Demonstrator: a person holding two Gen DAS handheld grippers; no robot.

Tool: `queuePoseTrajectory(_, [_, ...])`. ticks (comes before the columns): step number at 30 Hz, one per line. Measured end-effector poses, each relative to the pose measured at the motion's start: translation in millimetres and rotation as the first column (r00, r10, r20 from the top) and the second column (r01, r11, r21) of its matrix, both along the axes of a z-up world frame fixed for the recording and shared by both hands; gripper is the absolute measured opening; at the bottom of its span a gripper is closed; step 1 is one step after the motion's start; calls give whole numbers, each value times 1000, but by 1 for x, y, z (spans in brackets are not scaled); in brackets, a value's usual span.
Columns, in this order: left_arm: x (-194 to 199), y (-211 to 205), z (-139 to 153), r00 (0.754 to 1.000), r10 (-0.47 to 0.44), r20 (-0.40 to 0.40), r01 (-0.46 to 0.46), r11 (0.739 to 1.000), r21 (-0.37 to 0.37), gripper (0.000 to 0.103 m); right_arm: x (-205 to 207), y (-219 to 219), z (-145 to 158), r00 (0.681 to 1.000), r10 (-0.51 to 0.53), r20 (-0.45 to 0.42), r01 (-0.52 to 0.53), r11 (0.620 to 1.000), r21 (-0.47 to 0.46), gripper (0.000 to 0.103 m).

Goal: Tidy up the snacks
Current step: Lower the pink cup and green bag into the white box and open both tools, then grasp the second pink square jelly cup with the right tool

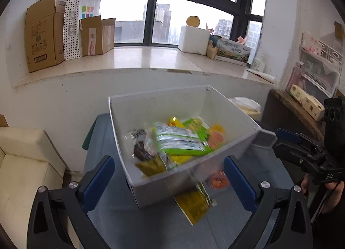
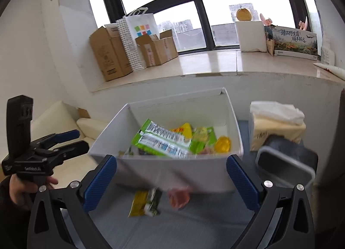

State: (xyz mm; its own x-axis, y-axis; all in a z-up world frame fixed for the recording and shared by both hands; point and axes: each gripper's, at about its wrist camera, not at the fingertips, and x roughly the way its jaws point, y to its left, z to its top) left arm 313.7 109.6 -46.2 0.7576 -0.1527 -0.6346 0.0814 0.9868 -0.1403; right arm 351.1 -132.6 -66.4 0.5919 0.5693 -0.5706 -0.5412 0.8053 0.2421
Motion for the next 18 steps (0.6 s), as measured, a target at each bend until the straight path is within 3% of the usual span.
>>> queuePoseTrajectory(9, [-61,-23,-37,998,-17,-63,16,1000,-22,103,-26,2,-56,995,-21,-97,14,997,-72,103])
queuePoseTrajectory(12, [-73,-31,-55,994,-21,-111,18,999,-27,103,-18,13,-79,992,-44,-120,27,991,-133,103])
queuePoseTrajectory(18, [-89,-39,-79,987,-37,-157,36,999,-10,103,11,25,-112,982,-53,-183,29,991,-129,103])
